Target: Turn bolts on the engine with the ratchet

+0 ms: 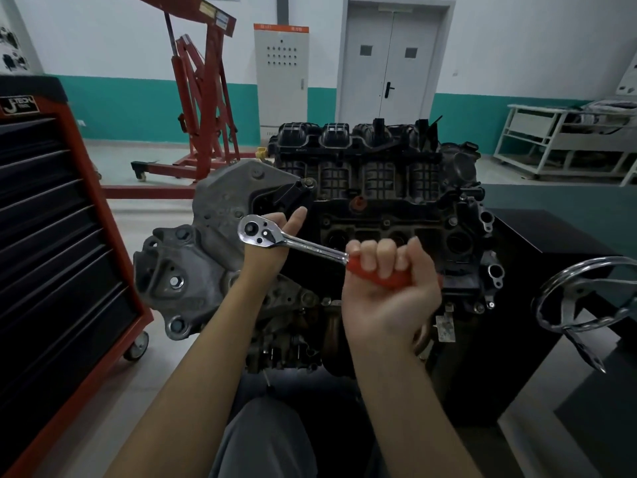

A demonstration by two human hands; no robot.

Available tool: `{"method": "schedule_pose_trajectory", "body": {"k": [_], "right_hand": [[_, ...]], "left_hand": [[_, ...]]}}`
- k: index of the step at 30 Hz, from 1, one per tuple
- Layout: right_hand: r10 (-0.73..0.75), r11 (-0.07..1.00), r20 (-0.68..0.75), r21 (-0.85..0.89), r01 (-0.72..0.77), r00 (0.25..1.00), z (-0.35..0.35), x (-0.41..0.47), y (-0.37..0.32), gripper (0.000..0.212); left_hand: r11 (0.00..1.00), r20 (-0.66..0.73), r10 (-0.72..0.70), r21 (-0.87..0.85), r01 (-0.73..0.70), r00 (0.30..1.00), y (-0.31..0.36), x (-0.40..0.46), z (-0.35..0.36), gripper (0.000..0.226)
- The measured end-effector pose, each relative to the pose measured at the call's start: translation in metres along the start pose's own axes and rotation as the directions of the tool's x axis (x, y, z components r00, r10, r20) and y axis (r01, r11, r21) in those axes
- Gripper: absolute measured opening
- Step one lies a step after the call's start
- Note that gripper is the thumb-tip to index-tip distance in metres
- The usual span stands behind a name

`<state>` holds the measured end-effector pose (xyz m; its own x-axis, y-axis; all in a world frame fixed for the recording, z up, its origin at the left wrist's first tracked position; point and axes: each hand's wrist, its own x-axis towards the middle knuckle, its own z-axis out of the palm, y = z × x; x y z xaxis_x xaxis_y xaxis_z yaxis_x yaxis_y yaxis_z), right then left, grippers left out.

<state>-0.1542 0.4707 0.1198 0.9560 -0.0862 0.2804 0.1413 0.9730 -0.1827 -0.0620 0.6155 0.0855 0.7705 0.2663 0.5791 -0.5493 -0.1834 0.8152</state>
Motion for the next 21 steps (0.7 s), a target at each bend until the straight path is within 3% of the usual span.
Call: {"method": "schedule_pose_trajectory", "body": {"k": [5, 10, 14, 17, 21], "right_hand": [[0.026, 0.997, 0.037, -0.076, -0.023, 0.999, 0.013, 0.014, -0.002, 0.037], [0.176, 0.948, 0.054, -0.280, -0.154, 0.983, 0.055, 0.065, -0.007, 0.037], [0.283, 0.900, 0.023, -0.352, -0.257, 0.959, 0.070, 0.082, -0.006, 0.042], [0.162, 0.956, 0.032, -0.251, -0.149, 0.986, 0.054, 0.057, -0.002, 0.036], [-0.010, 0.999, -0.001, -0.045, 0.010, 1.000, 0.015, 0.006, 0.007, 0.033]], "left_hand": [[0.996, -0.034, -0.085, -0.002, 0.085, 0.996, -0.004, 0.001, 0.000, 0.060], [0.983, -0.084, -0.181, -0.037, 0.179, 0.980, -0.011, -0.002, 0.001, 0.025], [0.990, -0.044, -0.141, 0.018, 0.142, 0.989, -0.009, 0.000, 0.001, 0.038], [0.983, -0.119, -0.181, -0.038, 0.178, 0.976, -0.010, 0.001, -0.001, 0.037], [0.993, -0.039, -0.065, -0.100, 0.061, 0.997, -0.003, 0.002, 0.000, 0.058]]}}
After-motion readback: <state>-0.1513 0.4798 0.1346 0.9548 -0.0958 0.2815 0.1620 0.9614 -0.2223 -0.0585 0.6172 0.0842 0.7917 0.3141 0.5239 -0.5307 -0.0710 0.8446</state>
